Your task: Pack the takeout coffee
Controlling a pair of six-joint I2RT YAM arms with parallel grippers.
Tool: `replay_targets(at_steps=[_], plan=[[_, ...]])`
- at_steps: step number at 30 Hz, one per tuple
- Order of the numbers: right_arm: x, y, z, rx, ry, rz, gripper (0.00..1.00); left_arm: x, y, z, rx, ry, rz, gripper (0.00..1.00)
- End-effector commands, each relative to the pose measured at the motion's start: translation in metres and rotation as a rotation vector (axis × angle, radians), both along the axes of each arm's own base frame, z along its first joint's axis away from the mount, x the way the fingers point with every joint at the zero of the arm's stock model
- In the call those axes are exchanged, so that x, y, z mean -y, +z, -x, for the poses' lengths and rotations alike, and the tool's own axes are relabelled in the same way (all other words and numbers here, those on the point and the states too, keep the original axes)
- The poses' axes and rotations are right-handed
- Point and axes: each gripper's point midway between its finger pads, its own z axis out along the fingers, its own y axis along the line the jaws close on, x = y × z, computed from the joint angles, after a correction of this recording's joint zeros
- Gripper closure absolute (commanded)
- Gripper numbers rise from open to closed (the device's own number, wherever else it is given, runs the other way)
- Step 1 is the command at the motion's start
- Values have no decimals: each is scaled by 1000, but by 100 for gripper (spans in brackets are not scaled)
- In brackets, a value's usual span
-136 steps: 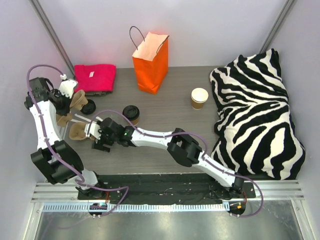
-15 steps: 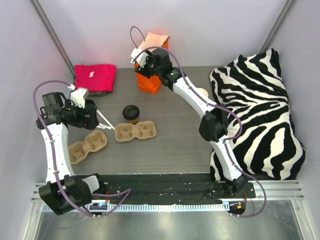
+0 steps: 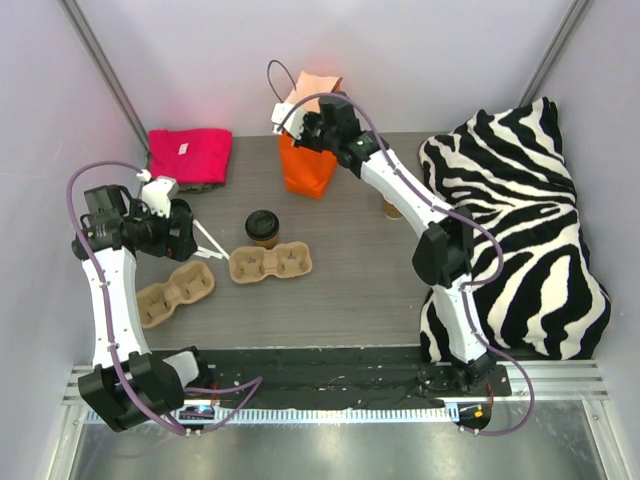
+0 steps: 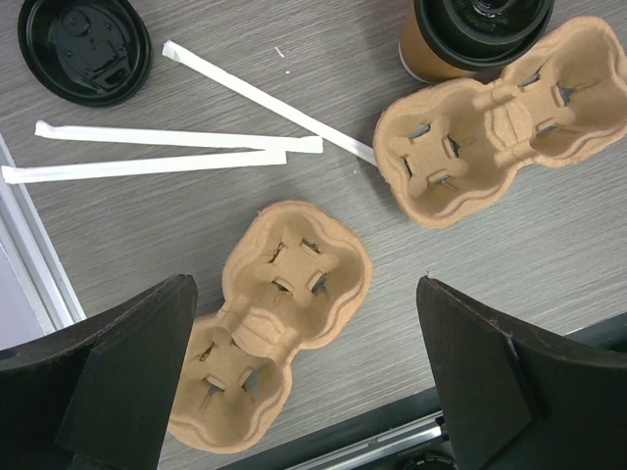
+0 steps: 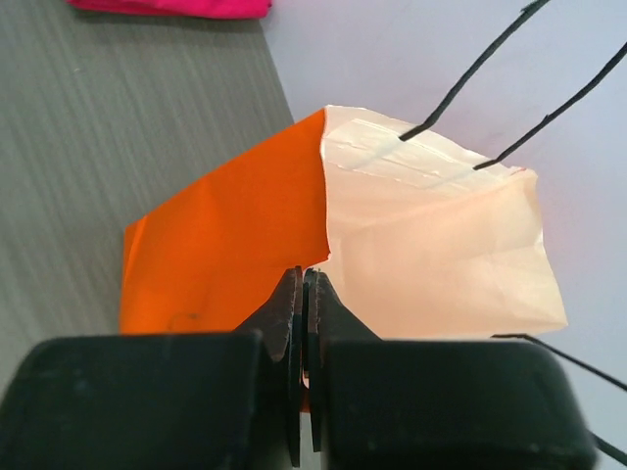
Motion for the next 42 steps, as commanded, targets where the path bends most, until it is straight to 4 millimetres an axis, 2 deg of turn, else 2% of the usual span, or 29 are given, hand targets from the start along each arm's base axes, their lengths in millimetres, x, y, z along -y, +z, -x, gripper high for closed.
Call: replay_targets(at_steps=[1, 2, 3, 4, 5, 6, 7, 8, 10, 11, 15, 16, 17, 18, 20, 22, 23, 25, 26, 27, 30, 31, 33, 35, 37, 39, 40, 41, 42], plan=[[21, 111, 67, 105, 130, -55, 99, 10, 18, -3, 64, -38, 28, 0], [25, 102, 76, 79, 147, -33, 99, 14, 18, -2, 58, -49, 38, 0], [30, 107, 87, 75, 159, -26, 99, 15, 17, -2, 50, -53, 42, 0], [39, 120, 107, 76, 185, -26, 99, 18, 15, -2, 42, -66, 49, 0], [43, 107, 117, 39, 197, -4, 99, 22, 15, -2, 40, -81, 51, 0], [48, 104, 127, 23, 208, 6, 99, 24, 14, -2, 37, -93, 52, 0], [58, 118, 147, 33, 221, -3, 99, 26, 14, -2, 37, -107, 53, 1], [60, 96, 158, -18, 236, 21, 99, 32, 15, -2, 42, -142, 42, 0], [67, 88, 180, -48, 241, 25, 99, 39, 15, -1, 41, -182, 35, 0], [71, 80, 200, -68, 249, 29, 99, 46, 15, -1, 45, -224, 28, 0], [84, 65, 251, -94, 255, 40, 99, 59, 12, -1, 44, -285, 16, 0], [87, 61, 260, -94, 254, 52, 99, 60, 10, -1, 38, -293, 16, 0], [91, 45, 269, -119, 246, 73, 99, 63, 8, 0, 25, -301, 18, 0], [95, 50, 280, -96, 226, 75, 99, 62, 4, 0, 8, -283, 15, 0], [101, 37, 290, -116, 203, 88, 99, 61, -10, 2, -35, -221, 37, 0], [107, 39, 302, -129, 176, 61, 99, 58, -14, 1, -35, -98, 77, 0], [108, 32, 307, -147, 170, 62, 99, 60, -26, 2, -43, -63, 103, 0], [111, 31, 317, -166, 148, 38, 99, 64, -26, 5, -42, 50, 184, 0], [113, 22, 321, -182, 143, 49, 99, 65, -28, 3, -35, 81, 210, 0], [114, 21, 323, -185, 138, 45, 98, 68, -34, 6, -54, 113, 244, 0], [116, 22, 335, -191, 138, 27, 82, 72, -44, 6, -96, 244, 349, 0], [118, 23, 339, -203, 136, 17, 66, 66, -47, 4, -90, 294, 337, 0], [117, 28, 345, -220, 149, 5, 45, 65, -49, -1, -91, 362, 375, 0], [116, 42, 349, -224, 157, -23, 34, 63, -59, -6, -129, 420, 403, 1], [117, 55, 352, -225, 161, -47, 27, 66, -73, -6, -190, 437, 417, 5], [116, 68, 353, -226, 159, -79, 21, 73, -79, -5, -229, 442, 464, 14], [116, 85, 353, -222, 149, -126, 20, 84, -75, -6, -235, 395, 522, 18], [115, 91, 349, -221, 127, -142, 18, 88, -74, -6, -237, 395, 550, 23], [115, 113, 348, -198, 119, -186, 17, 89, -74, -6, -238, 402, 567, 25]])
